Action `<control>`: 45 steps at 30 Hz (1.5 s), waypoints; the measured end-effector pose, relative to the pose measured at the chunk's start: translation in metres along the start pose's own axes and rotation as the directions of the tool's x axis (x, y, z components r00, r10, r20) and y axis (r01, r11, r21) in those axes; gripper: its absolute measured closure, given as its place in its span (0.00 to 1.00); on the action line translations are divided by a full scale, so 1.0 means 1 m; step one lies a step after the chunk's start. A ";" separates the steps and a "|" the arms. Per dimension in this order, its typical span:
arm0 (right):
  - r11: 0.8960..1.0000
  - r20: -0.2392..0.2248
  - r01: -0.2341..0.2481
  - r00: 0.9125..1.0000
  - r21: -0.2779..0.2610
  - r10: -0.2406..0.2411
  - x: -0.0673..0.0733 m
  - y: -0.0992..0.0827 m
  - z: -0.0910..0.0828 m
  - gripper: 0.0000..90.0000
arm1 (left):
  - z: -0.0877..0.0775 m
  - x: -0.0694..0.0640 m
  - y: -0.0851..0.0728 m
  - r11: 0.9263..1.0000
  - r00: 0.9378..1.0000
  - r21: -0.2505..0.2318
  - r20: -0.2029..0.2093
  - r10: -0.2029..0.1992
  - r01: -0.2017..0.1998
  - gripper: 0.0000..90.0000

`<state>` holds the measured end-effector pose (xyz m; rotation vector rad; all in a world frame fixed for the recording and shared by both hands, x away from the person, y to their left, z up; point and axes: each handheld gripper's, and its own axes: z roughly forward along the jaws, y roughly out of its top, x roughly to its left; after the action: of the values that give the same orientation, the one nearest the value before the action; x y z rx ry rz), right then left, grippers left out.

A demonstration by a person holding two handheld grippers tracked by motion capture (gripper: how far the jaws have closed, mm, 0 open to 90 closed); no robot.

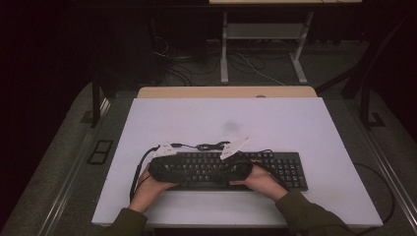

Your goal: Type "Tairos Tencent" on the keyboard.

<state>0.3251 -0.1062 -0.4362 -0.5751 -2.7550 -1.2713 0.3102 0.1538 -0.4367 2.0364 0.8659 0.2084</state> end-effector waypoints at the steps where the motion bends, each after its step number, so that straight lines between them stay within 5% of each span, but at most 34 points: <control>1: 1.000 0.001 0.000 1.000 0.001 0.000 0.000 0.000 0.000 0.99 | 0.000 0.000 0.000 1.000 1.000 -0.001 0.000 0.001 -0.001 0.22; 25: 1.000 0.009 -0.012 1.000 -0.029 0.013 0.000 0.001 -0.006 0.99 | -0.001 0.000 0.000 1.000 1.000 -0.007 -0.004 0.006 -0.006 0.22; 34: 0.997 0.036 -0.030 0.999 -0.067 0.033 -0.006 0.001 -0.016 0.83 | -0.003 -0.002 0.001 1.000 1.000 -0.004 -0.003 0.015 -0.015 0.25; 45: 0.994 0.090 -0.062 0.993 -0.093 0.070 -0.015 -0.002 -0.021 0.56 | -0.008 -0.006 0.002 1.000 0.999 -0.002 0.024 0.027 -0.027 0.46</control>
<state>0.3356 -0.1279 -0.4269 -0.7445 -2.7376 -1.3944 0.3031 0.1542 -0.4292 2.0460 0.8234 0.1994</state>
